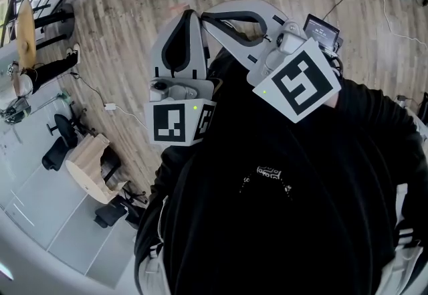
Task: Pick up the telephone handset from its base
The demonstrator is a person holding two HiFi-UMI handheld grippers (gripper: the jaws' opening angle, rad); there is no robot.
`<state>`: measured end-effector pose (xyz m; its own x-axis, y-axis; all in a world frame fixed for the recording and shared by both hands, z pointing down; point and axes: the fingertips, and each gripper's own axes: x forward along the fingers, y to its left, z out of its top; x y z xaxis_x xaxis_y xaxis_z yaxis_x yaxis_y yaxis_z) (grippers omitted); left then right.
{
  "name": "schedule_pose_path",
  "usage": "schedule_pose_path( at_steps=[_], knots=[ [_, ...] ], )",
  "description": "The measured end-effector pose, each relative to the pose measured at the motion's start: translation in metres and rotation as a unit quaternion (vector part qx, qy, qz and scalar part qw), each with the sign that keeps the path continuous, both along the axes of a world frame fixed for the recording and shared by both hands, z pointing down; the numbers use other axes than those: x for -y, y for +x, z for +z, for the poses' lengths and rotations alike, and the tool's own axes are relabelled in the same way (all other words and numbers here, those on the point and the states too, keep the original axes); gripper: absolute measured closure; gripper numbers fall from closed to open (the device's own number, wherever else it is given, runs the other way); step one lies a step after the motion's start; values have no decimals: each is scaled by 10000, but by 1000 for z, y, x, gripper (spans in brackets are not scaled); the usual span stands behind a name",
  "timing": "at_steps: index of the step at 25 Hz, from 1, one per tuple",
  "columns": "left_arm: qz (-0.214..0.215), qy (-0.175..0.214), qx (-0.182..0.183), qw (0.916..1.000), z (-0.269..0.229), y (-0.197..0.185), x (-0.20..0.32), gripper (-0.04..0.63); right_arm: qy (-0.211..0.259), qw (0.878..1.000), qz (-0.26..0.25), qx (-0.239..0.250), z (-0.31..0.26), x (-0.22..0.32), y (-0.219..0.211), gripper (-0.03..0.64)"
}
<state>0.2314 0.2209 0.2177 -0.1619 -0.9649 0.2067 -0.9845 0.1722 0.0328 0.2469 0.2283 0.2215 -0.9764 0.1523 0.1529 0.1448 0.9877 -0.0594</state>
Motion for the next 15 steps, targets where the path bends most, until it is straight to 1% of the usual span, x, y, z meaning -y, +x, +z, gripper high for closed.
schedule_pose_path(
  at_steps=[4, 8, 9, 12, 15],
  knots=[
    [171, 99, -2, 9998, -4, -7, 13, 601, 95, 9998, 169, -18, -3, 12, -7, 600],
    [370, 383, 75, 9986, -8, -17, 28, 601, 91, 9994, 325, -67, 0, 24, -16, 600],
    [407, 398, 69, 9984, -7, -19, 30, 601, 92, 9993, 350, -94, 2, 25, -18, 600],
    [442, 90, -89, 9989, 2, -25, 31, 601, 119, 9991, 374, -158, 3, 28, -24, 600],
    [520, 93, -113, 9985, 2, -34, 39, 601, 190, 9987, 436, -168, 3, 34, -33, 600]
  ],
)
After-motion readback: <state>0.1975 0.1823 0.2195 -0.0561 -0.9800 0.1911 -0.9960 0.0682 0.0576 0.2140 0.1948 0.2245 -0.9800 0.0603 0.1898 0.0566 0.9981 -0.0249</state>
